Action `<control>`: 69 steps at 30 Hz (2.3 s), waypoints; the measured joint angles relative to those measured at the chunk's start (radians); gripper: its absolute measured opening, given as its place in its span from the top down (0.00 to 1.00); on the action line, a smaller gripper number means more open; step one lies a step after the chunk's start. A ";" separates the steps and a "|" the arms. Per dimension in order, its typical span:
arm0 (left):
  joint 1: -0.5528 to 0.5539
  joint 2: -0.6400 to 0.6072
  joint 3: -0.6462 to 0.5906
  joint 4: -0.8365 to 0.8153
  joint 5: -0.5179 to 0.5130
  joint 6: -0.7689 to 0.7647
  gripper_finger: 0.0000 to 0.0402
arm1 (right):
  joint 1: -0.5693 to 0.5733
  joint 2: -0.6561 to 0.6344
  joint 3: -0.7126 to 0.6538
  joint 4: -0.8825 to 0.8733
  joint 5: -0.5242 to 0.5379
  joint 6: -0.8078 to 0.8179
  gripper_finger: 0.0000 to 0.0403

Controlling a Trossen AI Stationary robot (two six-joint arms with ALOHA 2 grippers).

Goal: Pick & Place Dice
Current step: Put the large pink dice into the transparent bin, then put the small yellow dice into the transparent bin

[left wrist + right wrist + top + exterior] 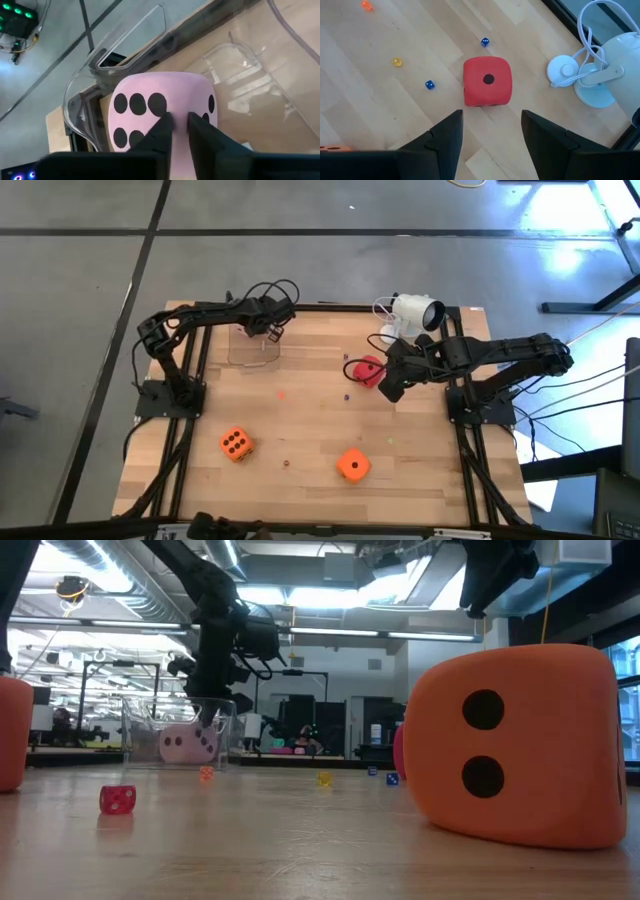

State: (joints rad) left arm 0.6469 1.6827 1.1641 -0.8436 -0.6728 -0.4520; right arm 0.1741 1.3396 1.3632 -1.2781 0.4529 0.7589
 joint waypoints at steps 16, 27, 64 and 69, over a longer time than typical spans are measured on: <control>-0.049 -0.192 0.000 -0.065 0.119 0.101 0.52 | 0.000 0.000 0.000 0.001 0.023 -0.066 0.50; -0.273 -0.495 0.000 -0.016 0.545 0.154 0.52 | 0.000 0.000 0.000 0.015 0.029 -0.135 0.50; -0.691 -0.125 0.000 -0.147 0.486 0.813 0.52 | 0.013 0.000 0.000 0.083 0.026 -0.006 0.50; -0.664 -0.125 0.000 -0.109 0.565 0.798 0.52 | 0.013 0.000 0.000 0.105 0.029 -0.007 0.50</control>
State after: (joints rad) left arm -0.0176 1.5578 1.1641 -0.9527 -0.1078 0.3460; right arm 0.1871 1.3396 1.3636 -1.1727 0.4823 0.7521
